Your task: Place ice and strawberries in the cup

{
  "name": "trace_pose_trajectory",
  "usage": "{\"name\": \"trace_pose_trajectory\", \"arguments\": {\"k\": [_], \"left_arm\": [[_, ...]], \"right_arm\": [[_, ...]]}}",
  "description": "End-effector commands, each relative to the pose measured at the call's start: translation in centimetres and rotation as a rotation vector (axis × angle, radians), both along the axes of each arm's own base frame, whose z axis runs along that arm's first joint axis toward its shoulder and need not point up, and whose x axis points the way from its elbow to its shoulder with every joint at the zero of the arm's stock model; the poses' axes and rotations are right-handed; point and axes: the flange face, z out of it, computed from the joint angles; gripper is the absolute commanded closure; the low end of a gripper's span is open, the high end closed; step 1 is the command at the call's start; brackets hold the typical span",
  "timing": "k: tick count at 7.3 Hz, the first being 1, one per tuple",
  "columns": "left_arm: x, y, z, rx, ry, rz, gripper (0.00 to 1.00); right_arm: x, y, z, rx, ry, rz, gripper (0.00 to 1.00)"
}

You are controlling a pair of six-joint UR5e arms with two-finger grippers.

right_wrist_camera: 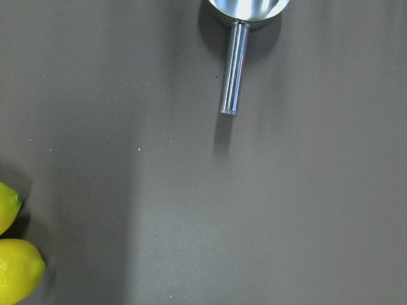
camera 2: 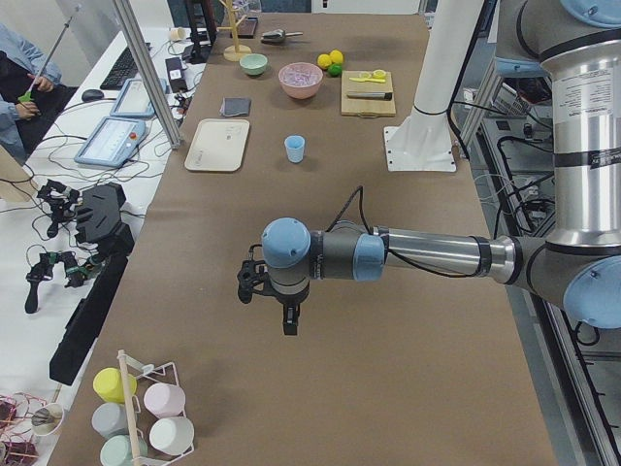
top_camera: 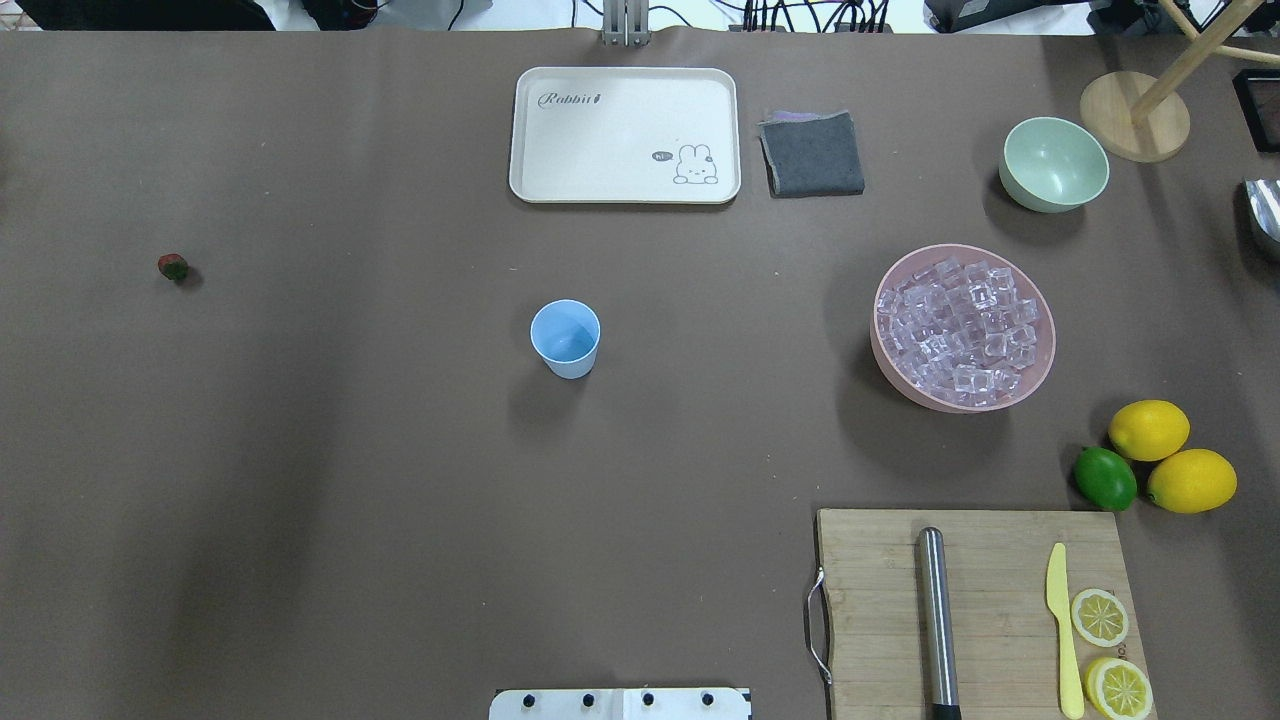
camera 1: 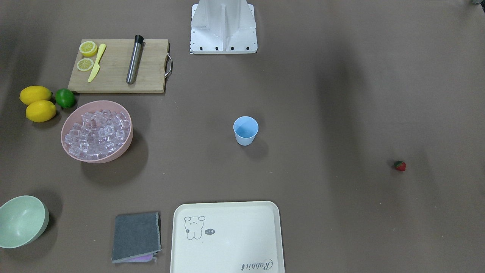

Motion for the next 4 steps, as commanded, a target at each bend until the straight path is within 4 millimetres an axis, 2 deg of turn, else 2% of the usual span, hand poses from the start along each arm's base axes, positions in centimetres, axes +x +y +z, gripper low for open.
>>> {"name": "trace_pose_trajectory", "arguments": {"k": [1, 4], "left_arm": [[0.06, -0.18, -0.34, 0.037, 0.000, 0.001, 0.02], [0.06, -0.11, -0.13, 0.035, 0.000, 0.002, 0.02]], "right_arm": [[-0.05, -0.07, -0.02, 0.001, 0.000, -0.001, 0.00], [-0.01, 0.00, 0.02, 0.001, -0.002, 0.000, 0.00]]}}
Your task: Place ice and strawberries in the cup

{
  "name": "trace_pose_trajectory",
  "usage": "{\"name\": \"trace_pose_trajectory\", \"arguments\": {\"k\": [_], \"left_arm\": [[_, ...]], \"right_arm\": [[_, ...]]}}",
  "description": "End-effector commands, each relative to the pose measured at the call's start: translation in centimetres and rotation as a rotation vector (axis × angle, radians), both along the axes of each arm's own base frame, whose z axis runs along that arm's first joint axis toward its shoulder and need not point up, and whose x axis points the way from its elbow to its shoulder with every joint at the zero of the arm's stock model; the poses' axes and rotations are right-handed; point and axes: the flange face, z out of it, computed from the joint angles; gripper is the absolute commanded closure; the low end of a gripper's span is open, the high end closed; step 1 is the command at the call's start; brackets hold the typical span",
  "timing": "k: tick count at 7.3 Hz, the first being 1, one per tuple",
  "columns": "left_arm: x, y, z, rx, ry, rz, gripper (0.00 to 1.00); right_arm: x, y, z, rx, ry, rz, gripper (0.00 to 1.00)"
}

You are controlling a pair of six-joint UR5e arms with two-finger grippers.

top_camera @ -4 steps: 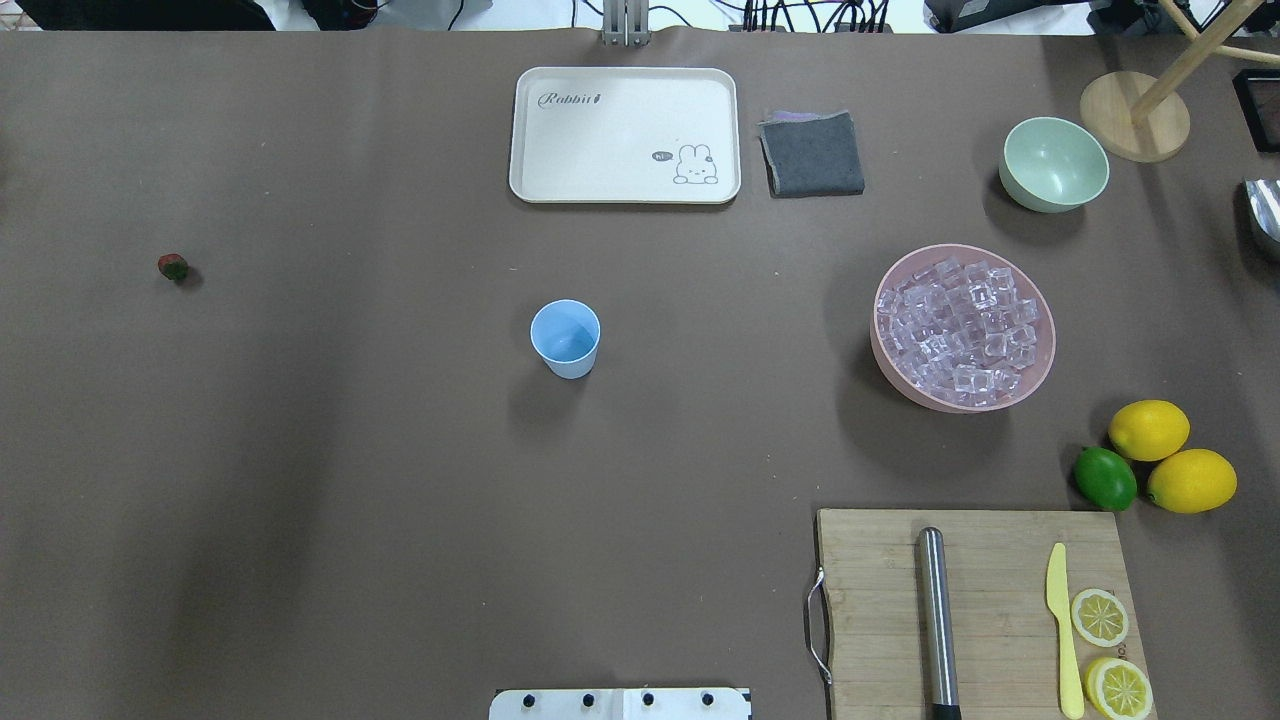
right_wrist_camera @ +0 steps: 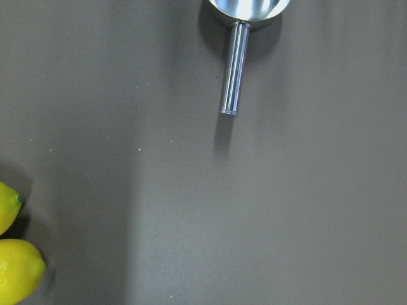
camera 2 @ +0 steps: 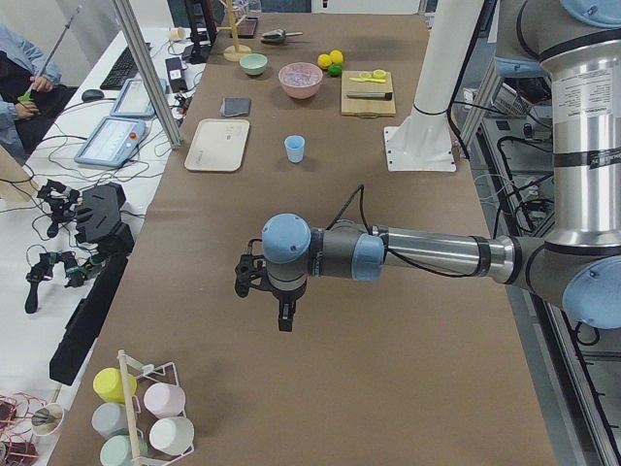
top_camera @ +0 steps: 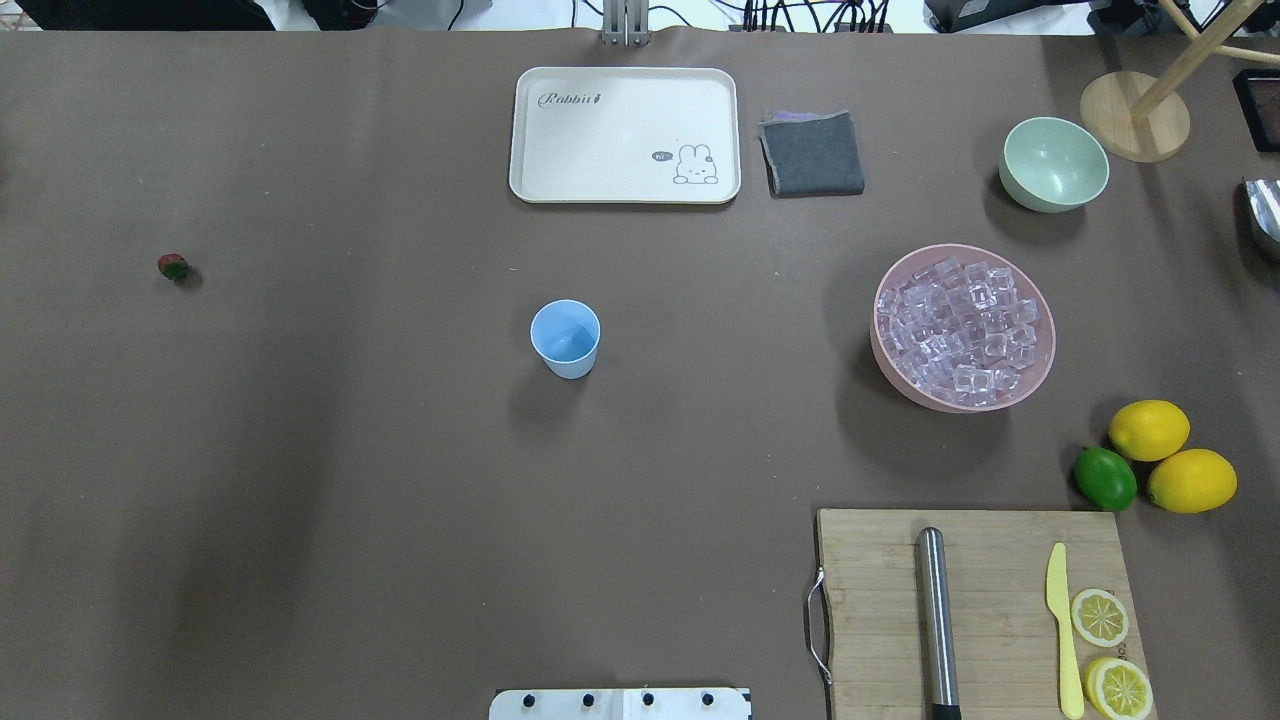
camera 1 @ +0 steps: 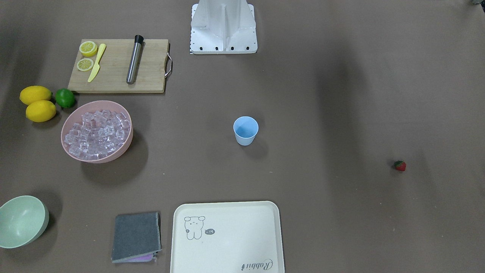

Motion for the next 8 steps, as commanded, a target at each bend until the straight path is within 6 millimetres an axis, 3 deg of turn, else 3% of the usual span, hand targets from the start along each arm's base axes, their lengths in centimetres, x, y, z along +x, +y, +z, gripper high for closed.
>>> {"name": "trace_pose_trajectory", "arguments": {"k": [1, 4, 6, 8], "left_arm": [[0.0, -0.2, -0.1, 0.003, 0.000, 0.000, 0.02], [-0.1, -1.5, -1.9, 0.040, 0.002, -0.006, 0.02], [-0.1, -3.1, -2.3, 0.144, 0.002, -0.010, 0.02], [0.0, -3.1, -1.9, 0.196, 0.005, -0.005, 0.02]], "right_arm": [[0.0, -0.1, -0.2, 0.012, 0.001, -0.001, 0.00], [-0.2, -0.9, -1.8, 0.117, -0.026, 0.003, 0.00], [-0.4, -1.1, -4.6, 0.165, -0.057, 0.005, 0.00], [-0.5, -1.7, -6.5, 0.203, -0.065, 0.005, 0.00]]}}
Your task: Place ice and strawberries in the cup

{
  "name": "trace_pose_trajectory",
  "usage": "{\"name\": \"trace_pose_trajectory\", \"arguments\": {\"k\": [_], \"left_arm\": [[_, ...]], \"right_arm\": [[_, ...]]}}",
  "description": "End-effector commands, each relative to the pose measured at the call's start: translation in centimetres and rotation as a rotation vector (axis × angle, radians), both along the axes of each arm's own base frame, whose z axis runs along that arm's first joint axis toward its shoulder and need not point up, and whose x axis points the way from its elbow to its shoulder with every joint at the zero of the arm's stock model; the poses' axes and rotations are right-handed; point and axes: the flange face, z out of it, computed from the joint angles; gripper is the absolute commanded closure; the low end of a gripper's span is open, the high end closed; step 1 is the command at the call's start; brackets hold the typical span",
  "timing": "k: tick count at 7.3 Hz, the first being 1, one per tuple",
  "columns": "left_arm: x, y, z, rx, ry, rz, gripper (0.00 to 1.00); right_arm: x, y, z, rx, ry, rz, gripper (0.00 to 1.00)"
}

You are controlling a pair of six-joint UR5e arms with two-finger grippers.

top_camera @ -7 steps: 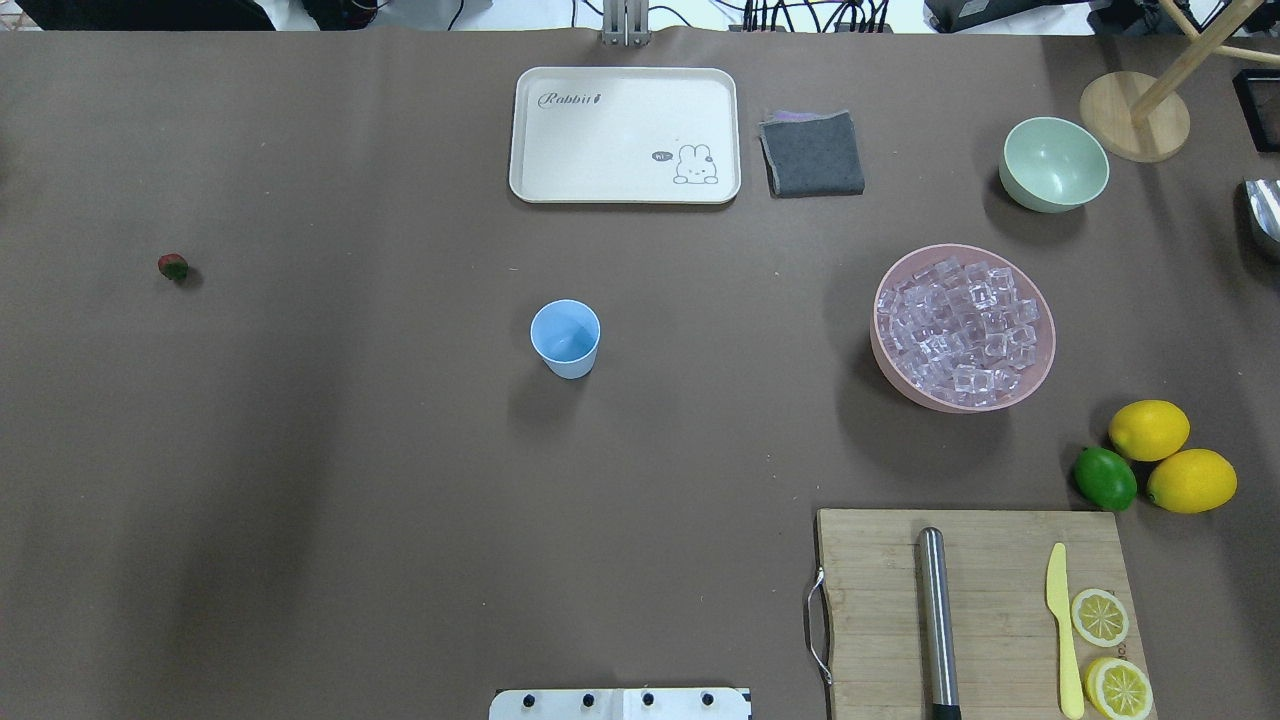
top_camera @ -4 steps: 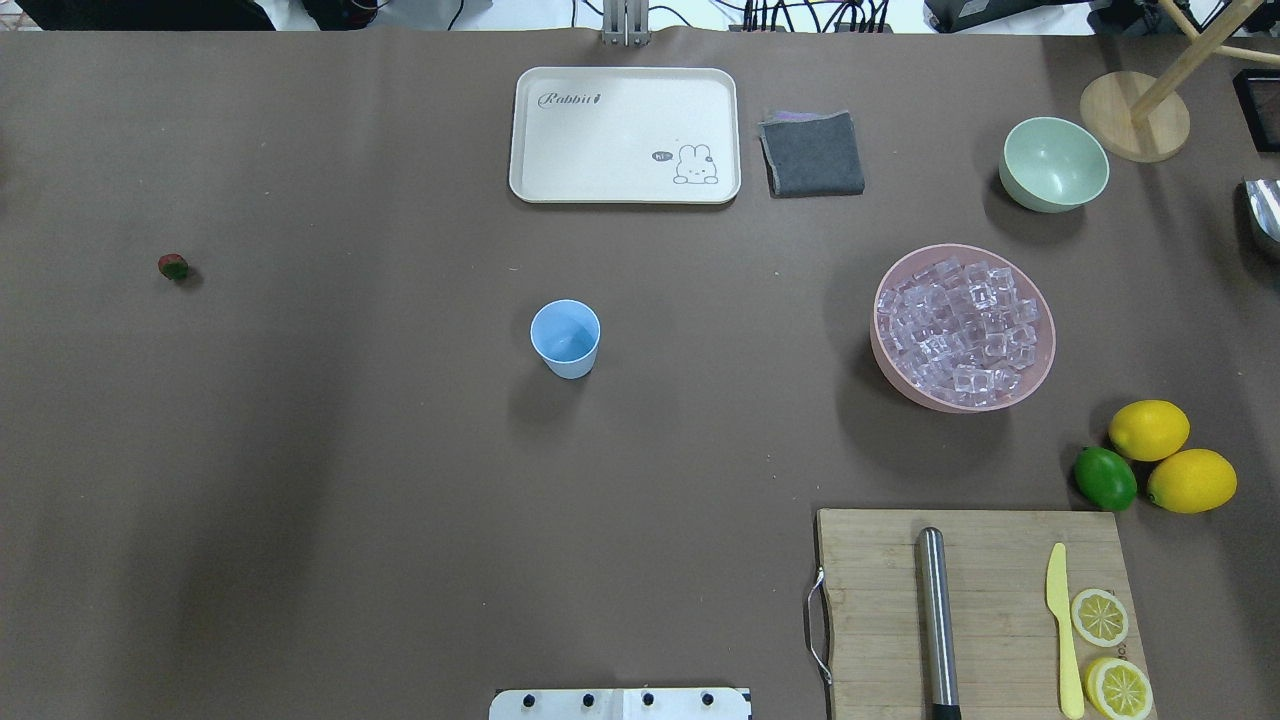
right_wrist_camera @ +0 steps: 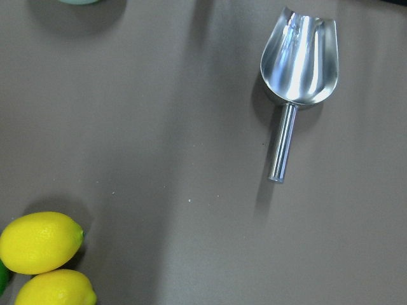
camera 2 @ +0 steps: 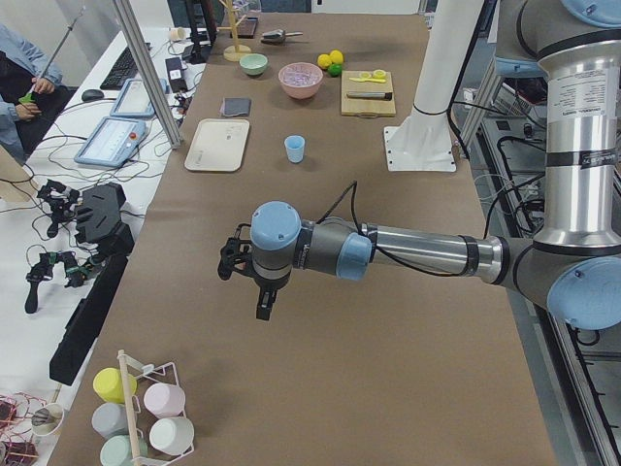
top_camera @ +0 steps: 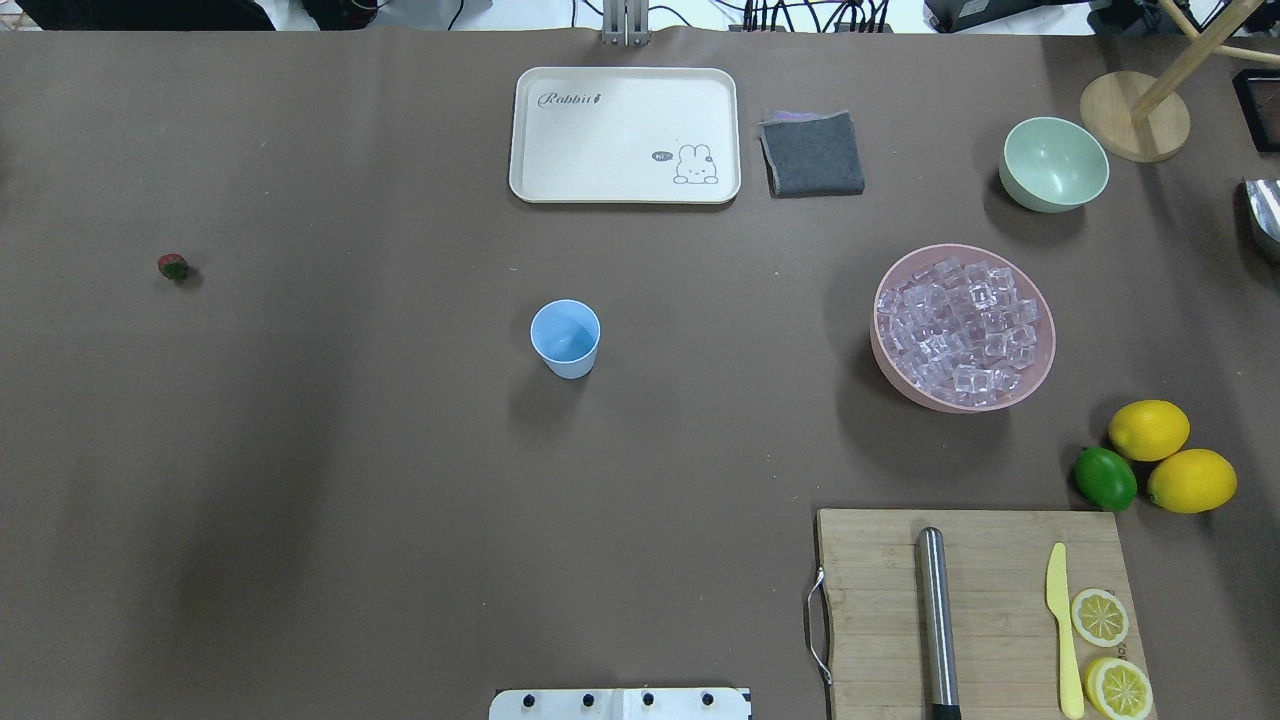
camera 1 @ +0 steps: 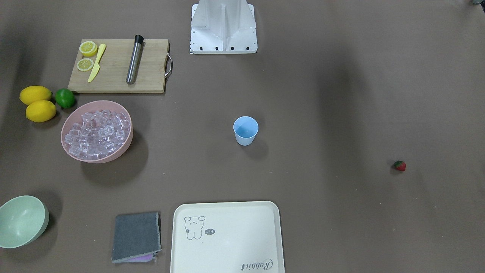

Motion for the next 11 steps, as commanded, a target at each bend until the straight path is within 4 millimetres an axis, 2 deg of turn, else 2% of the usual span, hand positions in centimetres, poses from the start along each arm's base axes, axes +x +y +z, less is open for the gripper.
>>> {"name": "trace_pose_trajectory", "arguments": {"k": [1, 2, 4, 5, 6, 8, 9, 11], "left_arm": [[0.7, -0.3, -0.7, 0.040, 0.098, 0.029, 0.02], [1.0, 0.1, -1.8, 0.074, 0.177, 0.052, 0.02], [1.2, -0.3, -0.3, 0.117, 0.180, 0.058, 0.02], [1.5, -0.3, -0.3, 0.095, 0.187, 0.050, 0.02], [2.4, -0.3, -0.2, 0.086, 0.186, 0.064, 0.02], [3.4, -0.5, -0.4, 0.064, 0.193, 0.071, 0.02], [3.4, -0.4, -0.5, 0.066, 0.193, 0.071, 0.02], [3.4, -0.5, -0.6, 0.069, 0.189, 0.069, 0.02]], "right_arm": [[-0.2, -1.3, -2.9, 0.034, -0.024, 0.014, 0.00], [-1.2, -2.3, -4.4, 0.014, -0.050, 0.043, 0.00], [-6.1, -4.8, -8.8, -0.063, -0.086, 0.107, 0.01], [-9.4, -5.8, -11.3, -0.095, -0.103, 0.118, 0.01], [-13.3, -5.8, -13.6, -0.134, -0.115, 0.126, 0.02], [-23.2, -4.8, -18.2, -0.160, -0.088, 0.119, 0.02], [-27.1, -4.2, -18.9, -0.156, -0.079, 0.070, 0.01], [-33.7, -4.2, -20.6, -0.160, -0.064, 0.046, 0.02]]}}
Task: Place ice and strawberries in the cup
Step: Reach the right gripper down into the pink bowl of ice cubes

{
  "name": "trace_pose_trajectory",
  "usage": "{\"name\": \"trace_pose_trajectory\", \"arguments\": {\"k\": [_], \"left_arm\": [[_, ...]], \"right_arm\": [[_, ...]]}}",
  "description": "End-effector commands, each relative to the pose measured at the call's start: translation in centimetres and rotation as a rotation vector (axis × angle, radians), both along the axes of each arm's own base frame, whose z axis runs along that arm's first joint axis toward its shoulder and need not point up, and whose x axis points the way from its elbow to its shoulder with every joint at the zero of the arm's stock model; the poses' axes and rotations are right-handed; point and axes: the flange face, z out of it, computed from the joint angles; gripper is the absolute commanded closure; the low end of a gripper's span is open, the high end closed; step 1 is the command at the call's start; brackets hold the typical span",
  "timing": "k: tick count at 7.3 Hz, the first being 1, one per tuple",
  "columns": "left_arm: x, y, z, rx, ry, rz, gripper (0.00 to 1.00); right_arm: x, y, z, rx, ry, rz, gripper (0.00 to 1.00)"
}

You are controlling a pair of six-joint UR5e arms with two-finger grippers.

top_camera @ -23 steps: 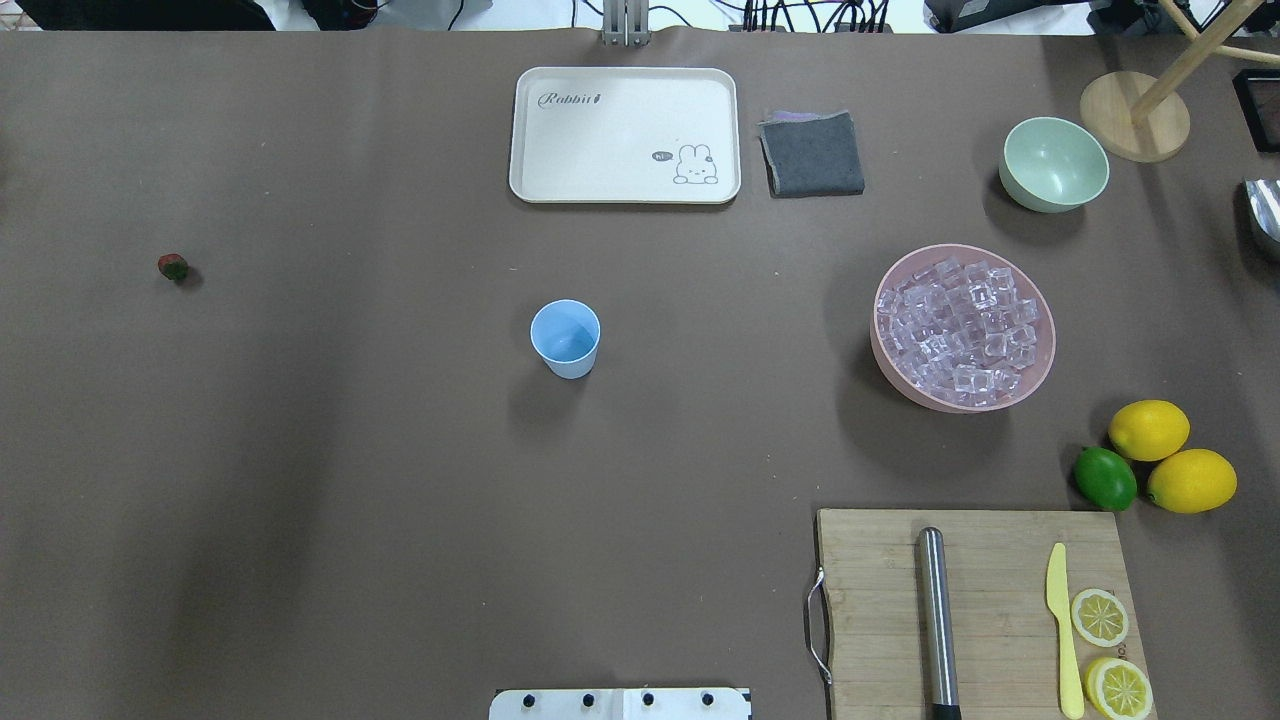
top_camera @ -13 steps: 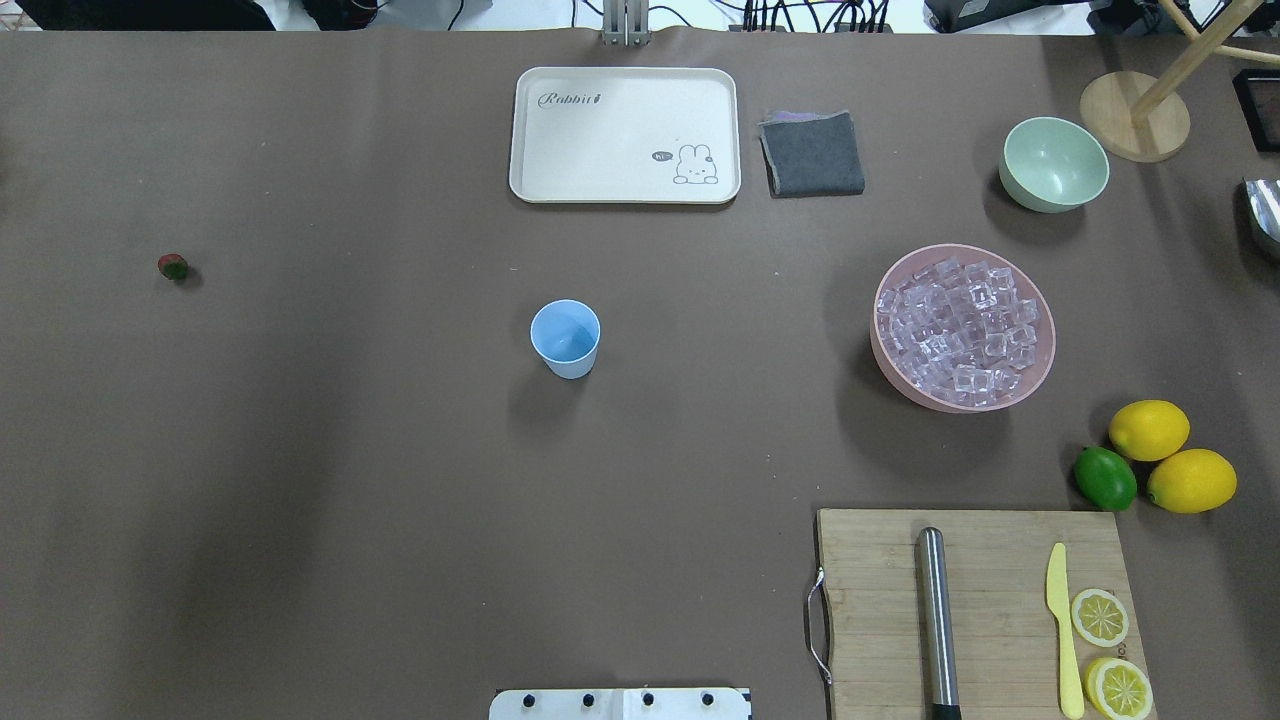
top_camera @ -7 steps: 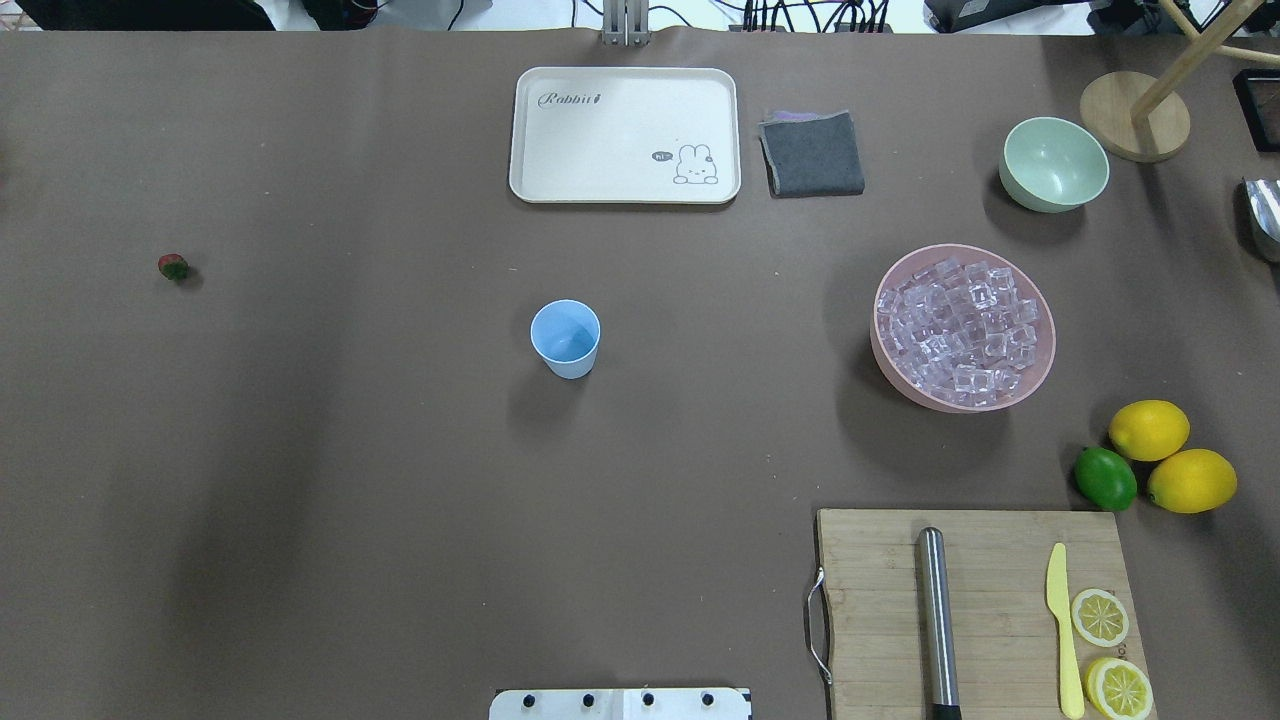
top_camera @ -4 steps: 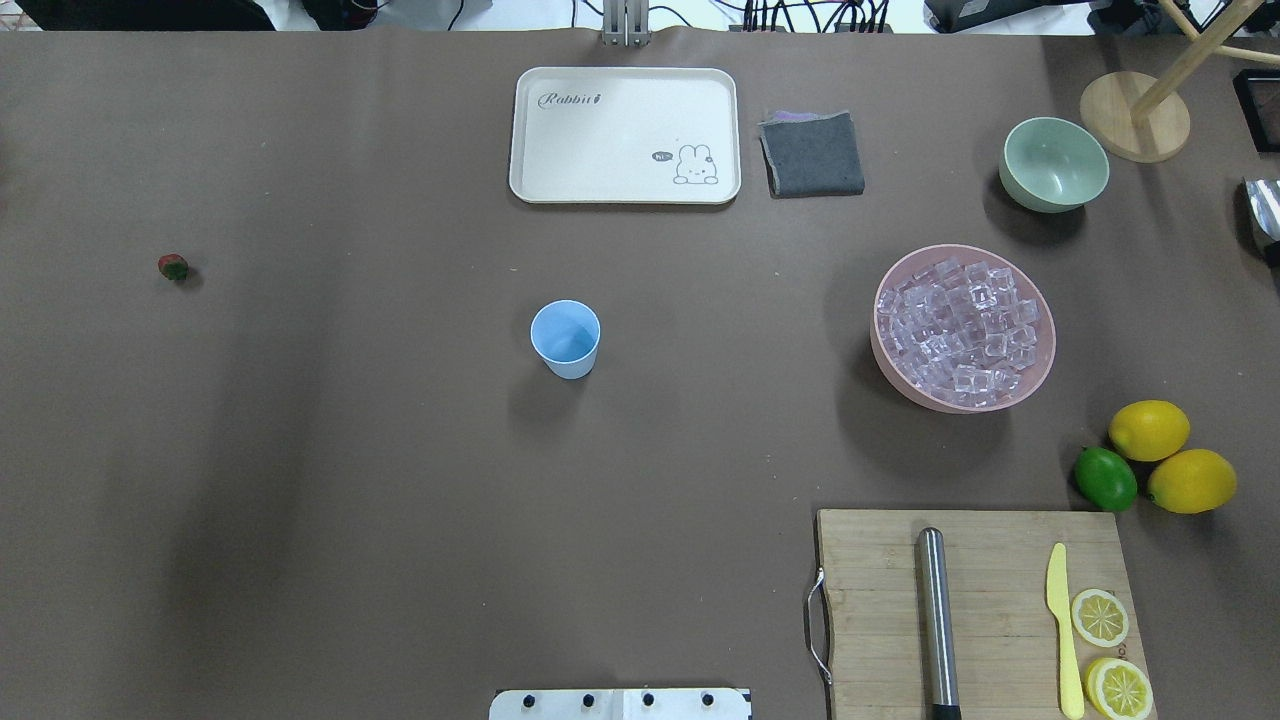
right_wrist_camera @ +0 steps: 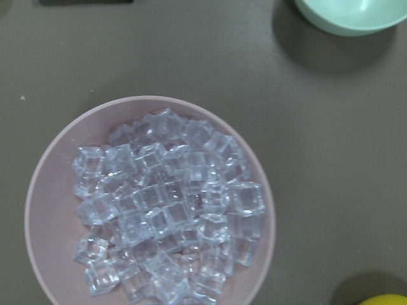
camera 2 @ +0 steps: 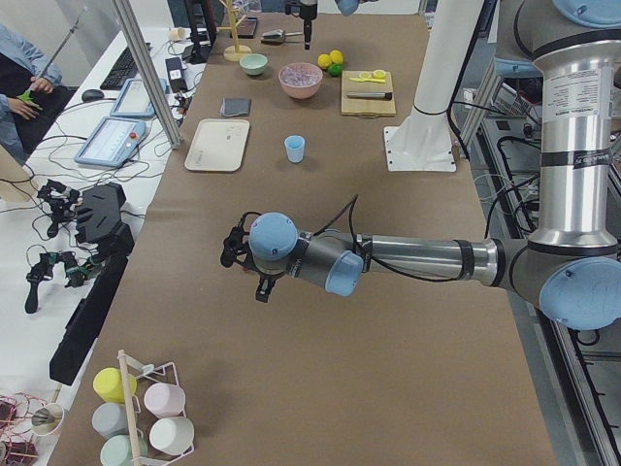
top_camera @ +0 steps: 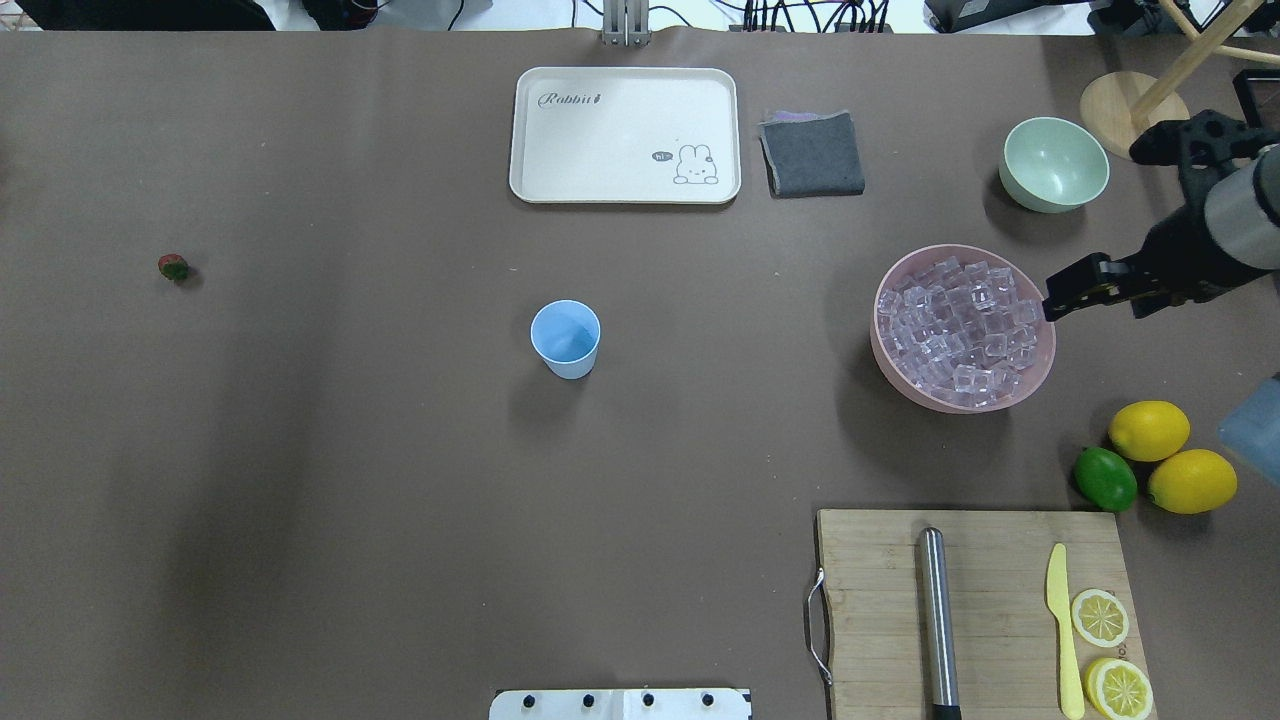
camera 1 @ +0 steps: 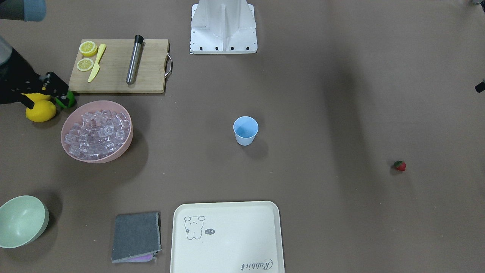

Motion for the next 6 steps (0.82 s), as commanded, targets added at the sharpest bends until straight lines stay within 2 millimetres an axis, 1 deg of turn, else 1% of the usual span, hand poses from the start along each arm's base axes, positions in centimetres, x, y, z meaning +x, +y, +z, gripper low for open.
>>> {"name": "trace_pose_trajectory", "arguments": {"k": [1, 2, 3, 4, 5, 6], "left_arm": [[0.0, 0.0, -0.1, 0.011, -0.001, -0.001, 0.02], [0.0, 0.1, 0.1, 0.018, -0.003, -0.003, 0.02], [0.0, 0.3, 0.3, 0.017, -0.004, -0.002, 0.02], [0.0, 0.4, 0.4, 0.016, -0.004, -0.002, 0.02], [0.0, 0.4, 0.4, 0.016, -0.004, -0.002, 0.02], [0.1, 0.4, 0.4, 0.016, -0.004, 0.000, 0.02]], "right_arm": [[-8.2, 0.2, -1.0, -0.017, 0.051, 0.011, 0.03], [-9.7, 0.2, -0.8, -0.029, 0.064, 0.017, 0.05], [-11.0, 0.6, -0.1, -0.021, 0.086, 0.004, 0.09], [-11.9, 0.6, 0.6, -0.003, 0.091, 0.005, 0.16], [-12.2, 0.2, 1.4, 0.018, 0.092, 0.012, 0.21], [-12.6, 0.0, 1.6, 0.030, 0.090, 0.010, 0.23]]}}
